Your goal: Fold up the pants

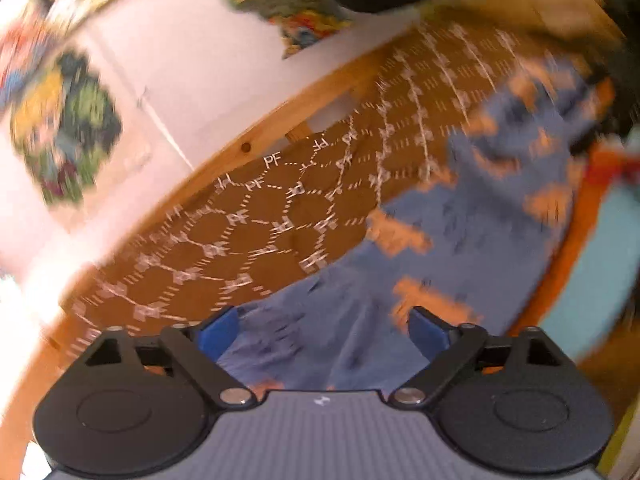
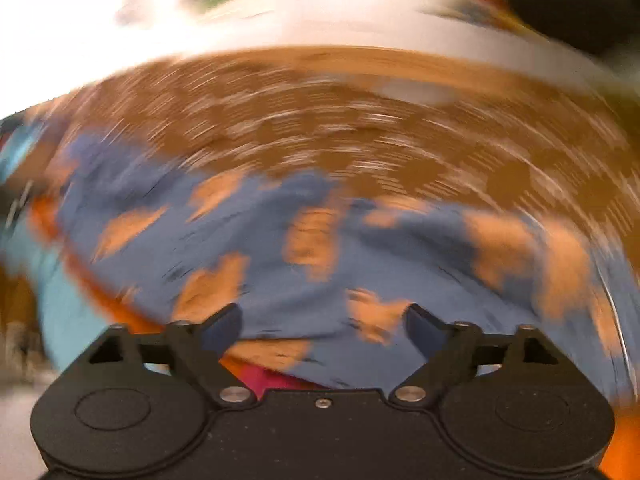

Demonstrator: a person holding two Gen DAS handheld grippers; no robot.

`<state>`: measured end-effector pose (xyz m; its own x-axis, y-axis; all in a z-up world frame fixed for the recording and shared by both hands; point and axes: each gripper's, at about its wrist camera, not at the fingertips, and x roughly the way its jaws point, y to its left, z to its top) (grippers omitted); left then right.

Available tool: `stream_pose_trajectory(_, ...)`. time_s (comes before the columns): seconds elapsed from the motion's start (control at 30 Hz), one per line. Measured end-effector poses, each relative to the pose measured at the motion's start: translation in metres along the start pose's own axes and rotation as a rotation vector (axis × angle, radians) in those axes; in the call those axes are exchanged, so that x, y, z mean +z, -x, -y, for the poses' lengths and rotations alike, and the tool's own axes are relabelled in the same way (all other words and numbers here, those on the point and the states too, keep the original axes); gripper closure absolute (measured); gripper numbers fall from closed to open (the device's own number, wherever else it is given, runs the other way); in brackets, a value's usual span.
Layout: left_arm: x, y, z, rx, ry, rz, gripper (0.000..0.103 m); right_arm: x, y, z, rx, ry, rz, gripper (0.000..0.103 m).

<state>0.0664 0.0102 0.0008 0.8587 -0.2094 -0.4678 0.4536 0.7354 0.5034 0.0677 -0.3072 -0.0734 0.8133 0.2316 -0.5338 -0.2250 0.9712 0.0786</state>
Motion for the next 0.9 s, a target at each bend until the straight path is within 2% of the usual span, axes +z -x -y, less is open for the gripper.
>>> stream_pose_trajectory(0.1,0.029,-0.023,0.010,-0.106,0.169,-0.014,0.000,-0.005,0.009,0.038,-0.064,-0.244,0.025,0.003)
stream_pose_trajectory(0.13,0.039,-0.030,0.019,-0.149,0.208,-0.020,0.000,-0.007,0.010,0.046,-0.072,-0.282,0.027,0.003)
stream_pose_trajectory(0.2,0.063,-0.049,0.042,-0.237,0.229,-0.023,0.000,-0.005,0.010,0.062,-0.093,-0.320,0.033,0.006)
stream_pose_trajectory(0.27,0.082,-0.060,0.069,-0.315,0.193,-0.004,0.001,-0.003,0.013,0.073,-0.105,-0.320,0.048,0.012)
stream_pose_trajectory(0.33,0.097,-0.071,0.102,-0.353,0.105,0.007,0.012,-0.002,0.013,0.081,-0.109,-0.307,0.053,0.017)
stream_pose_trajectory(0.37,0.104,-0.076,0.119,-0.369,0.054,0.015,0.014,-0.001,0.011,0.084,-0.118,-0.294,0.048,0.021)
stream_pose_trajectory(0.43,0.111,-0.085,0.142,-0.403,0.014,0.012,0.022,0.000,0.008,0.089,-0.155,-0.276,0.035,0.025)
stream_pose_trajectory(0.47,0.113,-0.089,0.150,-0.430,0.012,0.000,0.024,-0.001,0.007,0.092,-0.171,-0.277,0.034,0.025)
stream_pose_trajectory(0.57,0.113,-0.104,0.165,-0.489,0.018,-0.060,0.040,-0.003,0.007,0.104,-0.195,-0.293,0.040,0.030)
stream_pose_trajectory(0.63,0.111,-0.112,0.171,-0.494,0.011,-0.101,0.052,-0.004,0.008,0.110,-0.203,-0.288,0.041,0.035)
stream_pose_trajectory(0.77,0.106,-0.119,0.170,-0.516,0.053,-0.144,0.061,0.002,0.002,0.118,-0.229,-0.268,0.049,0.037)
stream_pose_trajectory(0.83,0.106,-0.120,0.166,-0.515,0.080,-0.160,0.077,0.005,-0.002,0.123,-0.230,-0.246,0.051,0.038)
stream_pose_trajectory(0.9,0.107,-0.122,0.162,-0.503,0.098,-0.172,0.085,0.010,-0.005,0.126,-0.231,-0.226,0.047,0.044)
